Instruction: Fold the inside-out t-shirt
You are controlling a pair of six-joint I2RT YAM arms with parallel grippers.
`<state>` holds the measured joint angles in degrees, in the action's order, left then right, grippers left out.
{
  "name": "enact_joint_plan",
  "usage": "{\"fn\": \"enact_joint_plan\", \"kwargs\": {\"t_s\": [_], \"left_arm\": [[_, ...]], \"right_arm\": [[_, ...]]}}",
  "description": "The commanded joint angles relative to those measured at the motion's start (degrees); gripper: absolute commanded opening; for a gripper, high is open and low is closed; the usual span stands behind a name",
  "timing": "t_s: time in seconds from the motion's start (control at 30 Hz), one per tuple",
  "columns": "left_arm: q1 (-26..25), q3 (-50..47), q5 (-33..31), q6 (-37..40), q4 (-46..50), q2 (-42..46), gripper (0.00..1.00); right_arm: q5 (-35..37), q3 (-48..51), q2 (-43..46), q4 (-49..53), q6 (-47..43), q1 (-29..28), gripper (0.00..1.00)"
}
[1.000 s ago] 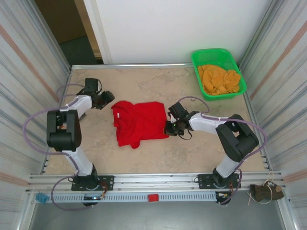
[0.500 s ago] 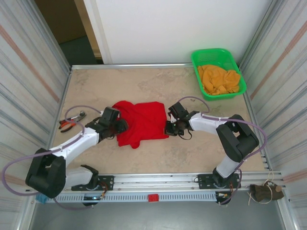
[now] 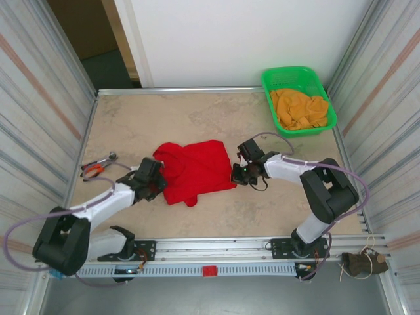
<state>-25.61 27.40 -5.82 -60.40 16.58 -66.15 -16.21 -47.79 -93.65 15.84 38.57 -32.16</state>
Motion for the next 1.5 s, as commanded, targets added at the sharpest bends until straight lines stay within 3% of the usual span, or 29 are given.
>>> {"fn": "enact_joint_plan", "kwargs": {"t_s": [0.0,0.1,0.13,0.2,0.37,0.63,0.8,0.83,0.9,0.97,1.03,1.1,1.2,1.33,1.47], "left_arm": [[0.13,-2.2,-6.32,-9.62,5.33,3.78,0.0],[0.12,-2.9,-5.6,-11.47,5.82,5.55,0.0],[0.0,-2.6,-5.27,-11.85,6.54,6.0,0.05],[-1.99,-1.3,-6.68,-13.04,9.35,7.84,0.29],[-13.01,2.85,-15.75,-16.77,12.73,12.1,0.44],[-16.59,3.79,-7.11,-18.38,-4.58,-4.51,0.46],[-12.19,5.22,-1.79,-14.72,-10.23,-14.85,0.47],[-10.36,6.51,-0.86,-12.47,-10.45,-17.05,0.48],[-6.04,10.29,1.25,-5.8,-10.78,-21.56,0.47],[-0.88,16.63,3.48,3.36,-11.13,-26.45,0.47],[3.25,25.61,5.26,12.61,-8.06,-31.14,0.47],[6.12,34.78,7.64,22.85,-5.46,-34.84,0.46],[6.96,45.85,8.11,30.58,3.45,-35.45,0.46],[3.76,42.62,8.03,24.04,5.17,-28.08,0.47],[0.09,30.38,9.12,14.01,-5.41,-23.81,0.5]], "right_arm": [[2.49,1.04,1.11,2.36,0.83,0.89,0.0],[2.45,0.53,0.53,2.49,0.82,0.98,0.0],[2.49,0.31,0.38,2.51,0.81,0.96,0.0],[2.33,-0.21,0.01,2.72,0.59,1.07,0.0],[3.05,0.09,0.47,3.19,1.13,1.05,0.0],[6.63,8.36,10.59,4.56,5.5,-0.7,0.0],[10.05,15.16,22.2,7.8,13.02,-9.02,0.0],[10.55,16.17,24.36,8.38,15.41,-11.98,0.03],[12.02,16.54,28.2,10.86,19.13,-17.31,0.29],[14.55,14.5,32.59,14.95,20.3,-19.93,0.41],[16.72,11.18,35.65,18.32,18.04,-18.24,0.47],[14.3,7.5,35.98,19.23,13.25,-11.94,0.48],[8.94,1.25,30.91,17.95,3.94,-1.37,0.47],[0.6,-8.17,16.37,12.89,-5.42,6.0,0.38],[-4.32,-16.19,3.35,10.93,-8.21,6.42,0.23]]}}
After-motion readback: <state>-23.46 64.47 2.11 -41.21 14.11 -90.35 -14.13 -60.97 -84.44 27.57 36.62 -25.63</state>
